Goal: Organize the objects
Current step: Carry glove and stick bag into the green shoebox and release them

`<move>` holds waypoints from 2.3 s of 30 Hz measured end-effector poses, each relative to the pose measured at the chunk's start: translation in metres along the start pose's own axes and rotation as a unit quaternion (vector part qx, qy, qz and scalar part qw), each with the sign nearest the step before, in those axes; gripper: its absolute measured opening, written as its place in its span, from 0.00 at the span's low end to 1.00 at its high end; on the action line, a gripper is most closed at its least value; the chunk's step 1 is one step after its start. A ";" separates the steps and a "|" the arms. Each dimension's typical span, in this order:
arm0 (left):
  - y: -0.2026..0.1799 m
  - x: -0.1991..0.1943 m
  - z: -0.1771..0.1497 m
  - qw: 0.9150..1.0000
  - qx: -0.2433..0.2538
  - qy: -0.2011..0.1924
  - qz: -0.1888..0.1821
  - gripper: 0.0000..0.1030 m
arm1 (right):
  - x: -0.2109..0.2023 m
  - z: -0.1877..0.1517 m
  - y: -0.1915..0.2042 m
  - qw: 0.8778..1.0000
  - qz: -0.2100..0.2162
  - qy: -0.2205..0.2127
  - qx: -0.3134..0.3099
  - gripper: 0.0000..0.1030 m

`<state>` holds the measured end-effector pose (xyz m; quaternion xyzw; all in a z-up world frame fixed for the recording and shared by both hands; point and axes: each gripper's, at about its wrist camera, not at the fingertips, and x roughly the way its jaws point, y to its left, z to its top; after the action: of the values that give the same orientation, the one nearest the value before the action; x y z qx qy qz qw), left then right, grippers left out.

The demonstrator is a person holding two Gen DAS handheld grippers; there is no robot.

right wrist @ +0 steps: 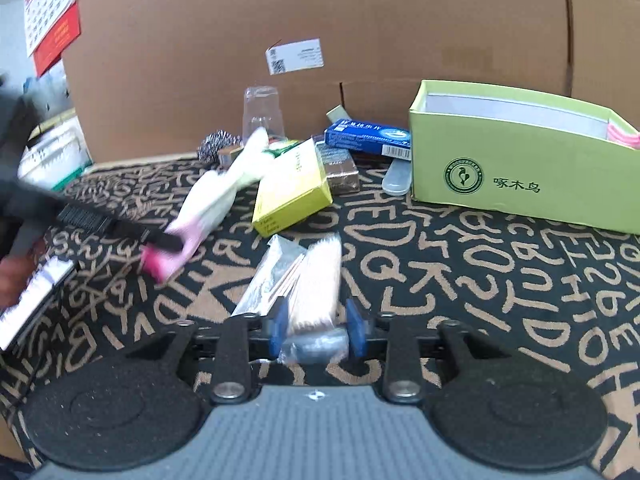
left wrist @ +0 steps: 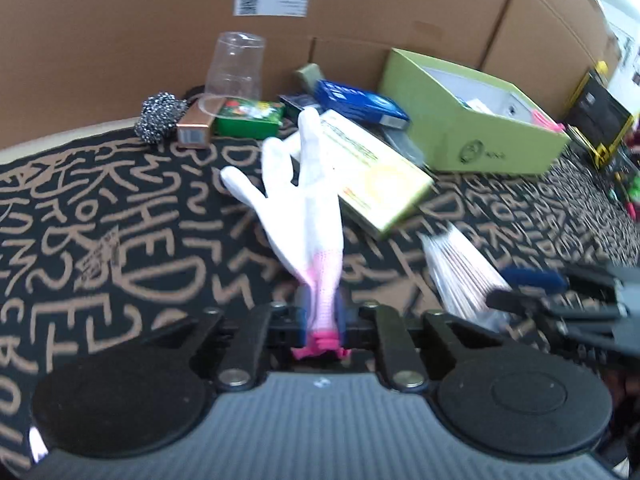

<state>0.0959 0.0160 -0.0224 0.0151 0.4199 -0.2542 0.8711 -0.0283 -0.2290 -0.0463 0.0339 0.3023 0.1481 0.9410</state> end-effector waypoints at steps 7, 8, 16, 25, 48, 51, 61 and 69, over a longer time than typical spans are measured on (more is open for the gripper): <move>-0.005 0.020 0.023 0.998 0.011 -0.028 0.054 0.73 | 0.021 0.004 0.023 0.999 -0.028 -0.004 -0.029 0.71; -0.006 0.025 0.025 0.998 0.009 -0.023 0.053 0.73 | 0.025 0.004 0.025 0.999 -0.031 -0.002 -0.034 0.71; -0.007 0.038 0.020 0.998 0.026 -0.013 0.063 0.31 | 0.027 -0.001 0.028 0.999 -0.009 0.002 -0.042 0.34; -0.009 0.010 0.019 0.998 0.021 -0.024 0.045 0.08 | 0.001 0.005 0.014 1.000 0.005 -0.024 -0.020 0.27; -0.160 0.062 0.172 0.985 0.113 -0.115 -0.058 0.07 | -0.017 0.114 -0.153 0.971 -0.140 -0.181 0.066 0.27; -0.174 0.092 0.183 0.987 0.117 -0.099 -0.054 0.07 | -0.005 0.115 -0.173 0.971 -0.155 -0.166 0.071 0.27; -0.186 0.166 0.189 0.990 0.126 -0.057 -0.031 0.07 | 0.016 0.111 -0.200 0.972 -0.162 -0.155 0.073 0.27; -0.188 0.162 0.186 0.988 0.112 -0.105 -0.027 0.93 | 0.032 0.106 -0.193 0.970 -0.201 -0.136 0.027 0.73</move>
<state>0.2290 -0.2614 0.0138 0.0749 0.2954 -0.3229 0.8960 0.1081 -0.4003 -0.0074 0.0175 0.1759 -0.0578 0.9826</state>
